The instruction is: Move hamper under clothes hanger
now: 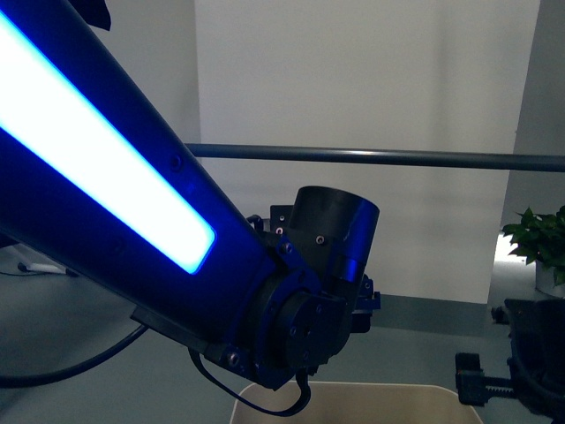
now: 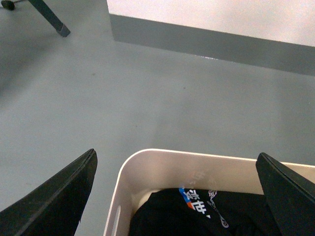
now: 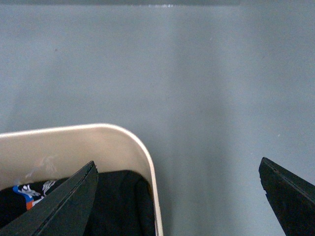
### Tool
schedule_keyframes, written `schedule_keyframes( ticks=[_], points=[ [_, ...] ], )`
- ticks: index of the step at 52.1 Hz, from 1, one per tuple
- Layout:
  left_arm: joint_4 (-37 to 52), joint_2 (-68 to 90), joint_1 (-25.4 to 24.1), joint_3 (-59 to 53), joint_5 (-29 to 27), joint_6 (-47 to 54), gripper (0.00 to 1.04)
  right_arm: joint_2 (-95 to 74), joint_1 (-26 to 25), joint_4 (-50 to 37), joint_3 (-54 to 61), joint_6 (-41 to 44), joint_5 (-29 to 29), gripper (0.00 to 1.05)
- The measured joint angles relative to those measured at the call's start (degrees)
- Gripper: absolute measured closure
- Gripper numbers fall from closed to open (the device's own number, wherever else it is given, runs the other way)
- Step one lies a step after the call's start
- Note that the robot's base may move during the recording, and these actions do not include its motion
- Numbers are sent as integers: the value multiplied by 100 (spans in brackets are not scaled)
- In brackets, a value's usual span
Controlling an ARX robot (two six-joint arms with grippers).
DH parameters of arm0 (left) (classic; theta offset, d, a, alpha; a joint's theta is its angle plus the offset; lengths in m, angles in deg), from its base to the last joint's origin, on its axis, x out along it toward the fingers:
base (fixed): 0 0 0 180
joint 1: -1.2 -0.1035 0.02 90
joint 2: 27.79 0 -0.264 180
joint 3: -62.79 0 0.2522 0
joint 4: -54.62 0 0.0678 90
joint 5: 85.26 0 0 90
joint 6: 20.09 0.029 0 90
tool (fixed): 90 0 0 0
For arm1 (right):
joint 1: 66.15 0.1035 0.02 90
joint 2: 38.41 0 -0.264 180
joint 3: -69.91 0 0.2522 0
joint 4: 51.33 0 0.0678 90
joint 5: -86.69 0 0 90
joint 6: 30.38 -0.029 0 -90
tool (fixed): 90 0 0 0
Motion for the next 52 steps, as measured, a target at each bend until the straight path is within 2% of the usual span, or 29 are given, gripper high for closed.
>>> schedule_keyframes(
  ticks=[22, 33, 36, 39, 41, 45, 52],
  points=[
    [715, -1191, -13, -251, 66, 1040, 7, 2444, -70, -476, 859, 404, -328, 8],
    [850, -1613, -31, -498, 269, 1056, 7, 3539, -96, -651, 1276, 553, -350, 8],
    [1316, -1729, -101, -809, 564, 1217, 15, 3665, -107, -704, 1294, 527, -214, 9],
    [1882, -2044, -219, -1502, 820, 1307, 26, 3803, -122, -966, 1569, 424, 457, 19],
    [2184, -2343, -348, -2041, 970, 1338, 33, 3945, -120, -1134, 1910, 378, 645, 26],
    [2629, -2994, -678, -3040, 1178, 1366, 47, 4280, -85, -1429, 2649, 334, 662, 40],
    [3032, -3773, -1130, -4201, 1445, 1370, 67, 4767, -26, -1746, 3477, 313, 627, 59]
  ],
)
